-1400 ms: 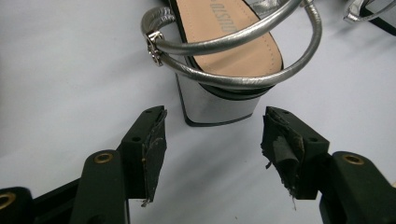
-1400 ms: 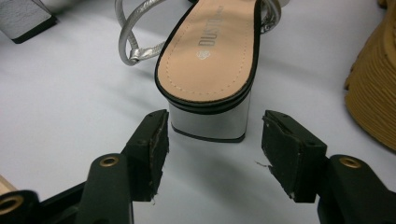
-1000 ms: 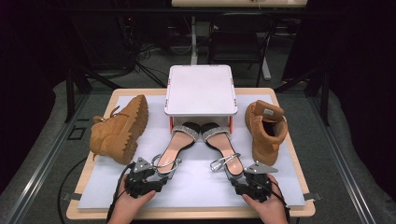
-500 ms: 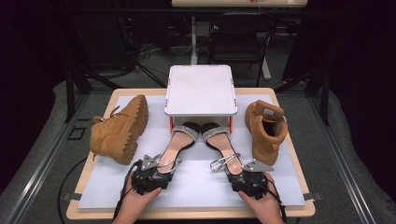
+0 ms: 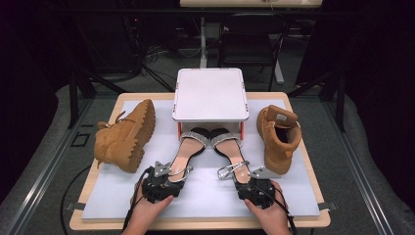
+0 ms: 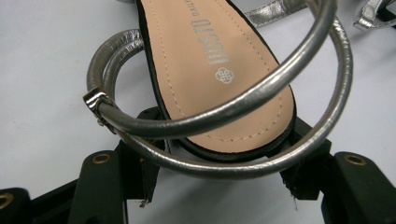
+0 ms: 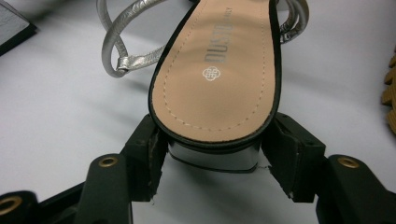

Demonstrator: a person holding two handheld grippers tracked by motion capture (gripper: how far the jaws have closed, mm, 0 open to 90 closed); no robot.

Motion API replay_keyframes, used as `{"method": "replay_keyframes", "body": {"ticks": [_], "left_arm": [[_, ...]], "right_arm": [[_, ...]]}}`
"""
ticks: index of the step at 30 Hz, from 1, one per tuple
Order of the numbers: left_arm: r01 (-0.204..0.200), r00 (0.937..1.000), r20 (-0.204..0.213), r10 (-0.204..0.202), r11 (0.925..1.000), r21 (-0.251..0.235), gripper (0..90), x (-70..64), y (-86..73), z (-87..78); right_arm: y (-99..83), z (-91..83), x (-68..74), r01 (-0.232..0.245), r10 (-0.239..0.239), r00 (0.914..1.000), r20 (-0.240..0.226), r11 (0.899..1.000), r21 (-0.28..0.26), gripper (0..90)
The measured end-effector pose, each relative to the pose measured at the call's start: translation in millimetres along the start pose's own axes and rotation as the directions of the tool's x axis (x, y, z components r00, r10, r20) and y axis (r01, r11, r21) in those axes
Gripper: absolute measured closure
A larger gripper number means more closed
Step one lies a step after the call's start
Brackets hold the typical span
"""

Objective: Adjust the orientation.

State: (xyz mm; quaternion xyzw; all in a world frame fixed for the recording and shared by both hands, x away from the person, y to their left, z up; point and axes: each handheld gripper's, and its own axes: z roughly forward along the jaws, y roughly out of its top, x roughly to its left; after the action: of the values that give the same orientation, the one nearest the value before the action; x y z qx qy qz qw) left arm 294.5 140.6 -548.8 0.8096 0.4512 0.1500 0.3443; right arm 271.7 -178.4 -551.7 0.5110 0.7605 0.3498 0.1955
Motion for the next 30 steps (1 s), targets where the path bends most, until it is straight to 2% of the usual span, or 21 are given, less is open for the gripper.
{"method": "replay_keyframes", "body": {"ticks": [11, 18, 30], "left_arm": [[0.024, 0.9997, -0.003, -0.024, 0.9997, 0.001, 38.9, -10.9, 5.8, 6.1], [0.039, 0.9992, -0.002, -0.039, 0.9992, 0.009, 38.8, -17.7, 10.7, 10.2], [0.049, 0.9988, -0.002, -0.049, 0.9987, -0.012, 38.8, -23.4, 13.2, 15.3]], "right_arm": [[5.0, 3.5, 6.8, -0.024, 0.024, 0.9997, -0.001, 1.0, 0.014, 41.0], [7.8, 6.5, 11.4, -0.016, 0.016, 0.9999, 0.001, 1.0, 0.017, 40.8], [12.3, 11.9, 16.5, -0.026, 0.026, 0.9996, -0.004, 1.0, 0.013, 40.7]]}}
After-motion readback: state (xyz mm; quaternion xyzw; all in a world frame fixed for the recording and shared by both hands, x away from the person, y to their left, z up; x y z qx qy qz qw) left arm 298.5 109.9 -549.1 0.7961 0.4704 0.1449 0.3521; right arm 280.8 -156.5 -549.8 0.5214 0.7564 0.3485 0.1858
